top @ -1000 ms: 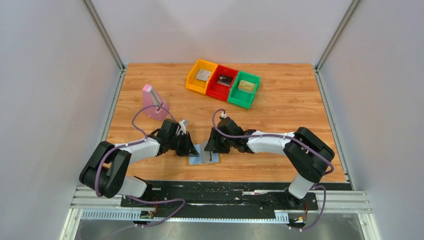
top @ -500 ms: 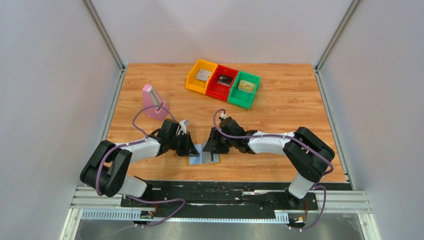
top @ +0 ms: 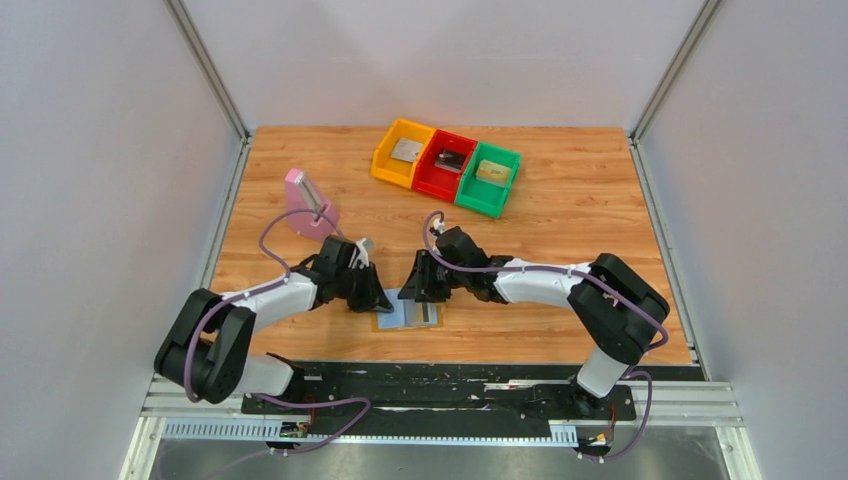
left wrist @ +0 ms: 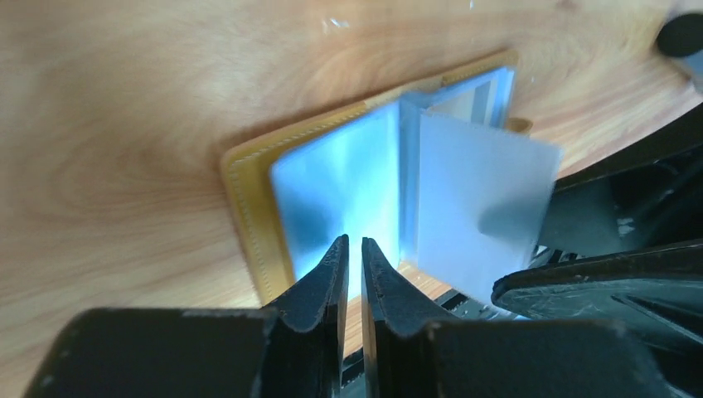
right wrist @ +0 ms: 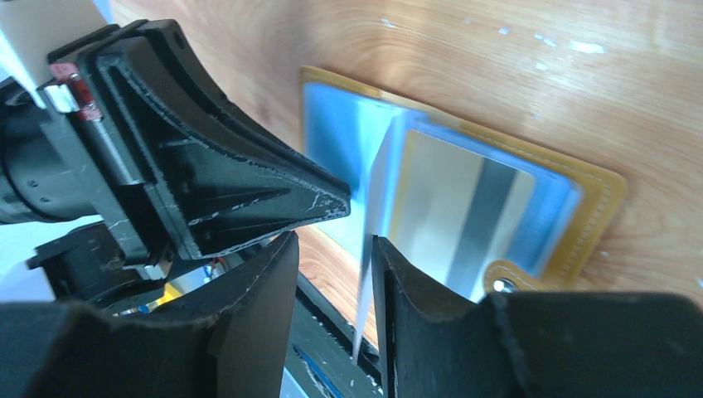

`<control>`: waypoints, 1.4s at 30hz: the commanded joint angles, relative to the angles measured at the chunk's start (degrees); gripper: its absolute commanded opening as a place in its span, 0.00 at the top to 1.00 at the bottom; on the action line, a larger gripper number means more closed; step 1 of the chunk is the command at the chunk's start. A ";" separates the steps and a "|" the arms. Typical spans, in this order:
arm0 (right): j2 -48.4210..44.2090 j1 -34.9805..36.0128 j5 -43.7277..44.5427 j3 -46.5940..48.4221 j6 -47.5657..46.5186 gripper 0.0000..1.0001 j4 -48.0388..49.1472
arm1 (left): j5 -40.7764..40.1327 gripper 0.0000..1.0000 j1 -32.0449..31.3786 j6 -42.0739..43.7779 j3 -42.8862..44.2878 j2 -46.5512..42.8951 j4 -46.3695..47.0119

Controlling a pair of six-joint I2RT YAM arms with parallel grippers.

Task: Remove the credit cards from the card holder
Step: Remove the credit card from the card holder.

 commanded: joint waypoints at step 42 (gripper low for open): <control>-4.08 1.07 14.00 1.68 -4.92 0.66 -11.43 | 18.01 0.61 4.90 -6.69 -2.73 2.25 16.66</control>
